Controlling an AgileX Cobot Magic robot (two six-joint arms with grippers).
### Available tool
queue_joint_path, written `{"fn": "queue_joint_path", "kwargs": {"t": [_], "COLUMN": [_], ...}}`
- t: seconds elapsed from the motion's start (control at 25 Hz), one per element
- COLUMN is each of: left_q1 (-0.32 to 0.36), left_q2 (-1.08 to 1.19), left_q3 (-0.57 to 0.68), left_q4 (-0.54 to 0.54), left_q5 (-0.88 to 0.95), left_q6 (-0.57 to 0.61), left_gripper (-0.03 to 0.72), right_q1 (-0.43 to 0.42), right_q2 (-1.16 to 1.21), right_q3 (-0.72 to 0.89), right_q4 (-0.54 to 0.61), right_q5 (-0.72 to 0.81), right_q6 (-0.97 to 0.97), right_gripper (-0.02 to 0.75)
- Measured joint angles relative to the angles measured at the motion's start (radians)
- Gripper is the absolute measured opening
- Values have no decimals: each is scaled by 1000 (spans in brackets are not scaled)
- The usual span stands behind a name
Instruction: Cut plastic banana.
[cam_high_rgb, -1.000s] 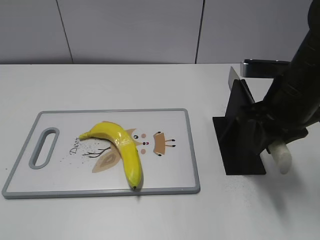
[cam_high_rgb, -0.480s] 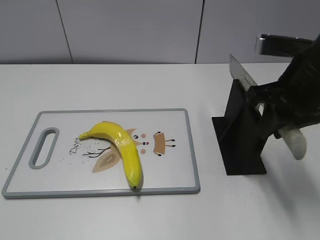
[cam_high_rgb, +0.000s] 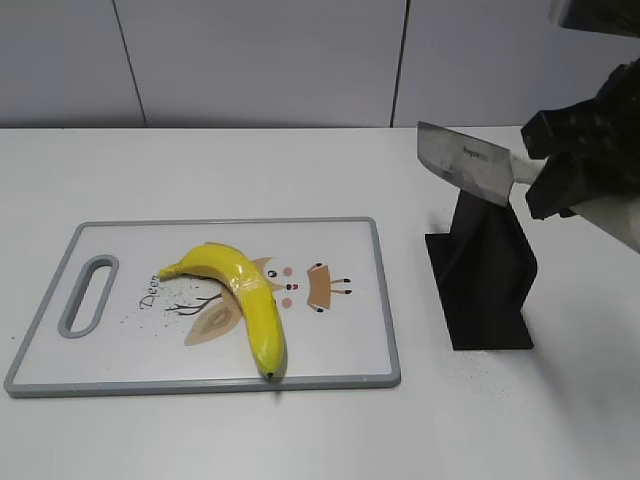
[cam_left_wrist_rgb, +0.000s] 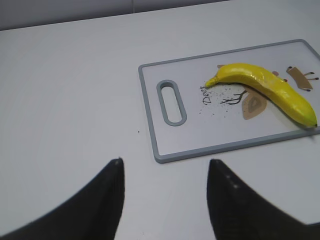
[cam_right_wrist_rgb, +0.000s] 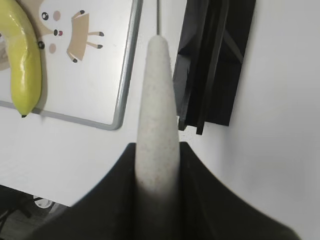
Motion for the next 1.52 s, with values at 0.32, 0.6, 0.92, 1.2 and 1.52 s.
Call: {"fn": "queue_joint_path", "kwargs": {"t": [0.32, 0.6, 0.92, 1.2, 1.52], "left_q1": [0, 0, -4, -54, -210], "left_q2": [0, 105, 455, 851, 1246], "left_q3": [0, -35, -75, -203, -495], "left_q4": [-15, -50, -365, -521, -419], "left_q5": [-1, -100, -217, -183, -126], "left_q6": [0, 39, 542, 893, 947], "left_gripper": [479, 553, 614, 599, 584], "right_q1": [0, 0, 0, 6, 76], "right_q2": [4, 122, 311, 444, 537], "right_q3": [-36, -126, -313, -476, -535], "right_q4": [133, 196, 268, 376, 386], "right_q5": [-93, -83, 91, 238, 265], "right_q6": [-497, -967, -1340, -1524, -1583], "right_gripper": [163, 163, 163, 162, 162]}}
